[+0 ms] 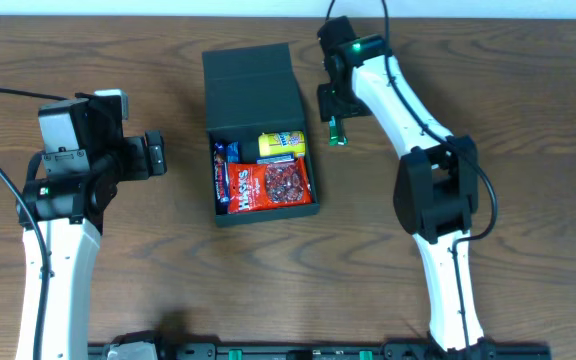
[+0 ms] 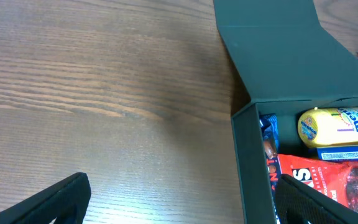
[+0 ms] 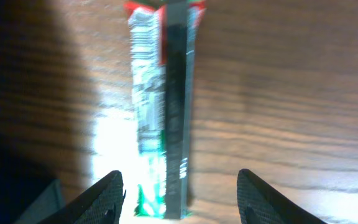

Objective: Pack container

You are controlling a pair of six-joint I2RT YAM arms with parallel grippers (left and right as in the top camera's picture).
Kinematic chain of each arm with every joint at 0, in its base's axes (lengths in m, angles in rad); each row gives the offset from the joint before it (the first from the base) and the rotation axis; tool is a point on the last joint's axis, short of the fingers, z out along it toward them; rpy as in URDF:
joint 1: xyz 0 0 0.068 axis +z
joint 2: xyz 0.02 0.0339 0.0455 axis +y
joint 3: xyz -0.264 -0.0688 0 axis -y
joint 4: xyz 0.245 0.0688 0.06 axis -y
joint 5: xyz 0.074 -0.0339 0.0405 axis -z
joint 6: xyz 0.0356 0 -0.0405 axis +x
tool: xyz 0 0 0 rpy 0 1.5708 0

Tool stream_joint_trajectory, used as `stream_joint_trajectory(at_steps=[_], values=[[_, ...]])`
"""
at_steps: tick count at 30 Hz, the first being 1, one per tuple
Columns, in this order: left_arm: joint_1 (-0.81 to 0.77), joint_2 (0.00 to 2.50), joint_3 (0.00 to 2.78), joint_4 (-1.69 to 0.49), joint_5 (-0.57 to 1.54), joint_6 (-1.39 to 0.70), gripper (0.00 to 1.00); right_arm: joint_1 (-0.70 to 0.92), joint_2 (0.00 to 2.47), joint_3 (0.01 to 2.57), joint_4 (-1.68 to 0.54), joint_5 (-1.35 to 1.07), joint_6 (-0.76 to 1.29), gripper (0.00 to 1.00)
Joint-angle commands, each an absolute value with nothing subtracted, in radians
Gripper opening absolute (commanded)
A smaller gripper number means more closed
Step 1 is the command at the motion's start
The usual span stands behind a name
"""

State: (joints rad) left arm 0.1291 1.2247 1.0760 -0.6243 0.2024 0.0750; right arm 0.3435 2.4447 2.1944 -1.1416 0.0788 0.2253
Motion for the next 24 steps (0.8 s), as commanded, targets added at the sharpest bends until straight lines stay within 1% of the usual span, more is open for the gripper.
stream_joint_trajectory(at_steps=[1,6,14,24], values=[[0.132,1.215,1.105,-0.627,0.192,0.067,0.95,0.337,2.441,2.202,-1.13,0.047,0.196,0.58],[0.132,1.215,1.105,-0.628,0.192,0.067,0.95,0.334,2.441,2.177,-1.097,-0.006,0.176,0.58],[0.132,1.215,1.105,-0.627,0.192,0.067,0.95,0.327,2.441,2.127,-1.072,-0.004,0.17,0.58],[0.132,1.215,1.105,-0.628,0.192,0.067,0.95,0.324,2.441,2.07,-1.043,-0.005,0.17,0.54]])
